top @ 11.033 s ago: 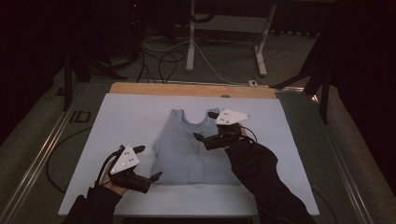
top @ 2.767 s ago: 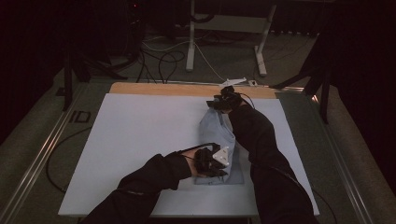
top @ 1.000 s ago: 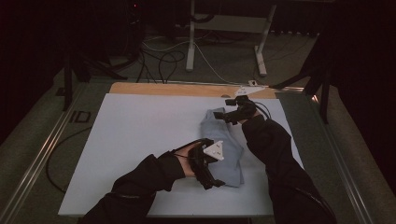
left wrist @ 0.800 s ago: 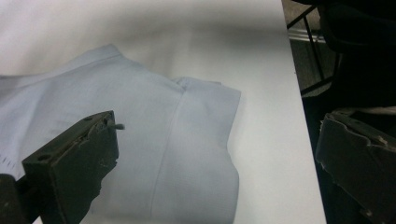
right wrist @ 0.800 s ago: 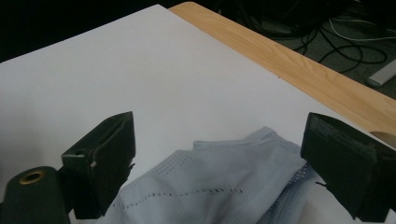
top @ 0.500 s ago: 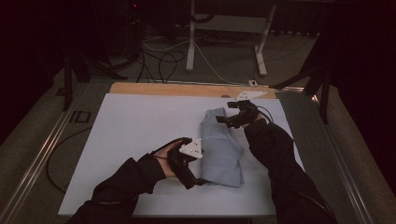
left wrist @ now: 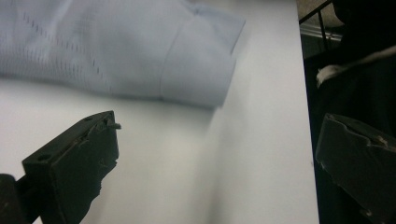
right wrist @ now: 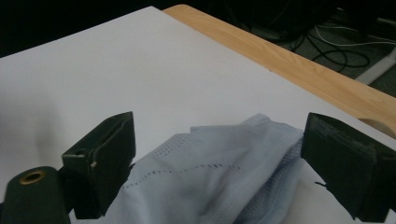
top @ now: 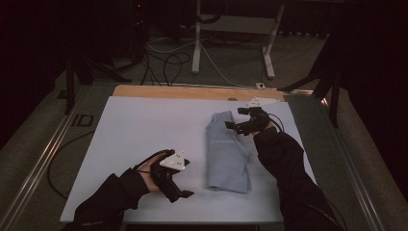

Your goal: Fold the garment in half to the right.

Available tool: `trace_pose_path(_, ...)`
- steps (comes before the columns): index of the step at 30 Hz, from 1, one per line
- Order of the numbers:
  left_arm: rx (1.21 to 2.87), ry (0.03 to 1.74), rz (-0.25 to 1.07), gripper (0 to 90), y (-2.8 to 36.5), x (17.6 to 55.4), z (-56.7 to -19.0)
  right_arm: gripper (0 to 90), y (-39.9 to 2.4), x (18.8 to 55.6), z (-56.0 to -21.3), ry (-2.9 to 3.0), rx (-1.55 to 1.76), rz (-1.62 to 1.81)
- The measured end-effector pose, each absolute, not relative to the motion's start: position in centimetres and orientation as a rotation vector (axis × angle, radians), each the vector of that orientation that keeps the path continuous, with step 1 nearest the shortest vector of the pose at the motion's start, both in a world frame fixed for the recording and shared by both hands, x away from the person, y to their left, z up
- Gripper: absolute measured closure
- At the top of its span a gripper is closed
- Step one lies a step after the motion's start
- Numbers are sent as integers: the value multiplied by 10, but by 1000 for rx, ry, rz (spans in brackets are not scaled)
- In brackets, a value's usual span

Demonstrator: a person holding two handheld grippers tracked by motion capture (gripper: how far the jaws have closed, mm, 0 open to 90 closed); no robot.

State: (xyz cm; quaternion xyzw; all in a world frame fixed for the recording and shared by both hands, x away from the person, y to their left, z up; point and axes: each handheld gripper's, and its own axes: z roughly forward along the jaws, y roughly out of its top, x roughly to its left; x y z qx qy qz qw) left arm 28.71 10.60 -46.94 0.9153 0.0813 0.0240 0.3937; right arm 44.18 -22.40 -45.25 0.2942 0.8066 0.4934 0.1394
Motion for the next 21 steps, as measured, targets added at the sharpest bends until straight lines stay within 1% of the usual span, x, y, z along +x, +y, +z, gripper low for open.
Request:
trace_pose_path(6,2289,321,77,5,139,281,-487,94,-233,446,-459,2314,849,1353)
trace_pose_path(7,2281,354,82,5,149,280,-491,94,-235,448,-461,2313,857,1349)
trace_pose_path(10,2275,386,92,5,159,278,-494,95,-237,451,-465,2314,897,1326)
trace_pose_path(11,2269,415,119,5,167,277,-498,95,-237,453,-466,2322,907,1327)
trace_pose_path(16,2245,477,159,5,181,272,-507,97,-238,458,-472,2329,947,1319)
trace_pose_path(17,2241,488,165,5,184,270,-509,122,-238,462,-475,2338,956,1300)
trace_pose_path(21,2223,553,188,6,201,262,-518,154,-234,469,-482,2350,1010,1313)
